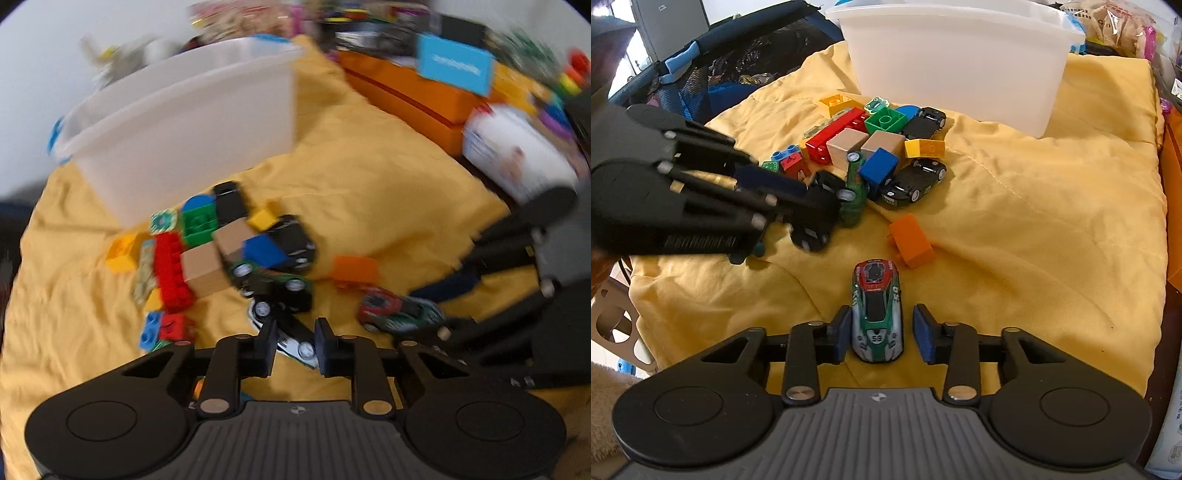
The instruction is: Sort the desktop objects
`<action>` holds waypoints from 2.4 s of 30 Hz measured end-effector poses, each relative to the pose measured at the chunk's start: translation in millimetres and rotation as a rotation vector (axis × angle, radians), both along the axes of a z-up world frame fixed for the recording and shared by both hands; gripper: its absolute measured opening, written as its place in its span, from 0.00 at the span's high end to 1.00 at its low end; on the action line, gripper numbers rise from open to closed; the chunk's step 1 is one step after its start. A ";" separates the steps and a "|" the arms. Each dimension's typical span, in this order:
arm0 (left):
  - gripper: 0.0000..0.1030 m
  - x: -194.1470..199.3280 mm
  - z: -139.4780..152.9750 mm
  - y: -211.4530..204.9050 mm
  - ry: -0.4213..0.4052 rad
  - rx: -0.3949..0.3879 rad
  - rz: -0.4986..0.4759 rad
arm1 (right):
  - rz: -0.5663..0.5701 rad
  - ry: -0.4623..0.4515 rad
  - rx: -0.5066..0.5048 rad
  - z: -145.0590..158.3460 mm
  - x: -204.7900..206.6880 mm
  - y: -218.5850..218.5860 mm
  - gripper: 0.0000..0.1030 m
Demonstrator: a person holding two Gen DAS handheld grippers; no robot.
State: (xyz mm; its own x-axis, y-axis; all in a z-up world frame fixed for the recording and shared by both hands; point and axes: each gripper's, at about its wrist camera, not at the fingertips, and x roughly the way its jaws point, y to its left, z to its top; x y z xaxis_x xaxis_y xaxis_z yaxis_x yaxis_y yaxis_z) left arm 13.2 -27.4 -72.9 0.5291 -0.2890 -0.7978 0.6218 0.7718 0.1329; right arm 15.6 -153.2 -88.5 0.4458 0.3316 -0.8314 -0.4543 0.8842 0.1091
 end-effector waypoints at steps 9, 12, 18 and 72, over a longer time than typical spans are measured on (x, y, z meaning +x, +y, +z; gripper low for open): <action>0.52 16.8 -8.6 -9.9 -0.016 -0.053 0.063 | -0.002 -0.014 -0.008 0.3 -0.6 0.2 0.68; 0.66 24.0 -19.6 -8.4 0.019 -0.019 0.115 | -0.010 -0.010 0.000 -0.5 -0.6 -0.6 0.68; 0.69 11.0 -19.6 6.3 0.087 -0.029 0.080 | -0.013 -0.011 -0.003 0.2 -2.0 -1.4 0.68; 0.76 -42.4 0.0 14.1 -0.090 0.056 -0.044 | -0.001 -0.011 -0.004 -1.4 -6.1 -2.2 0.64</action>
